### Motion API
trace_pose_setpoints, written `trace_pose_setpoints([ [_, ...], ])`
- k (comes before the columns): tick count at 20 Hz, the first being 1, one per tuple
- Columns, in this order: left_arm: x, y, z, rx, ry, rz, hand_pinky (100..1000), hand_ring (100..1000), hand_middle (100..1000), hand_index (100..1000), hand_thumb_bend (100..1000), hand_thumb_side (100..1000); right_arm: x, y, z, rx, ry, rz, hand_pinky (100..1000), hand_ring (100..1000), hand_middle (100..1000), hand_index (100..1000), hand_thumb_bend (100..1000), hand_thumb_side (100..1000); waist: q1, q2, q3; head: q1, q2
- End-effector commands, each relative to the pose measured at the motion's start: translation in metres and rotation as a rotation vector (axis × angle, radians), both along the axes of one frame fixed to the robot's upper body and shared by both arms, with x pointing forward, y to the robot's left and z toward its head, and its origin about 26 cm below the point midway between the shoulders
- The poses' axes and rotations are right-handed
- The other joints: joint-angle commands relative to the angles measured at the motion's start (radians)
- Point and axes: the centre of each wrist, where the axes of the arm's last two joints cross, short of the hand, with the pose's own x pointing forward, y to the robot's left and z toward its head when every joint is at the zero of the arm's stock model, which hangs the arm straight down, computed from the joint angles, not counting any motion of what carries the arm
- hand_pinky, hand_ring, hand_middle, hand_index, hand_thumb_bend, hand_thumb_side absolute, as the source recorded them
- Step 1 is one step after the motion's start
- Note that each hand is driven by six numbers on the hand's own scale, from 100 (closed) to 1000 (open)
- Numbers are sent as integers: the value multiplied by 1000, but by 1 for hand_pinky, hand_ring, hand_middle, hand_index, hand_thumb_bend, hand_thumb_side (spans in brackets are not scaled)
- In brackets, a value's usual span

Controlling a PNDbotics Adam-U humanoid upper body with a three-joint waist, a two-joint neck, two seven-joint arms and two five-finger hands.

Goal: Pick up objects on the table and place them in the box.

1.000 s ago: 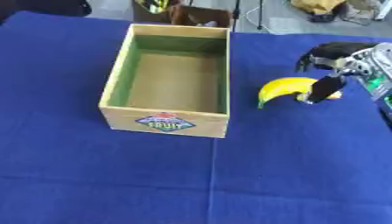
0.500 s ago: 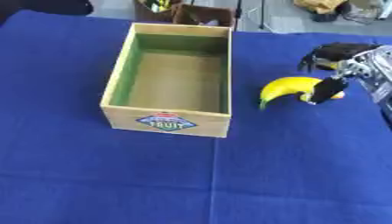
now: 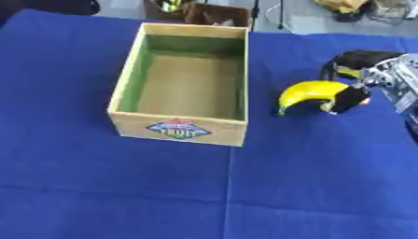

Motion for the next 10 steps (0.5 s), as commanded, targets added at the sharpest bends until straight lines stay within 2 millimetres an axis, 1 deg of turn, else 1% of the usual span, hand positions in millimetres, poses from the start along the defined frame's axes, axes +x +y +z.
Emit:
trace_pose_setpoints([
  [1,-2,-2,8,8,-28,-14,591,593,703,836,312,885,-2,-5,10,-12,-28,-15,891,917,692,826,282,464,2,-18,2,2,-12],
  [4,-2,-2,8,8,-28,-15,591,593,703,836,311,885,-2,-5,10,-5,-45,-17,884,907,653,799,240,447,2,-18,1,4,-11],
  [10,-2,-2,7,11,-25,-17,592,593,703,836,311,885,-1,-5,9,8,-67,-17,881,906,643,784,161,431,3,-18,2,4,-10],
])
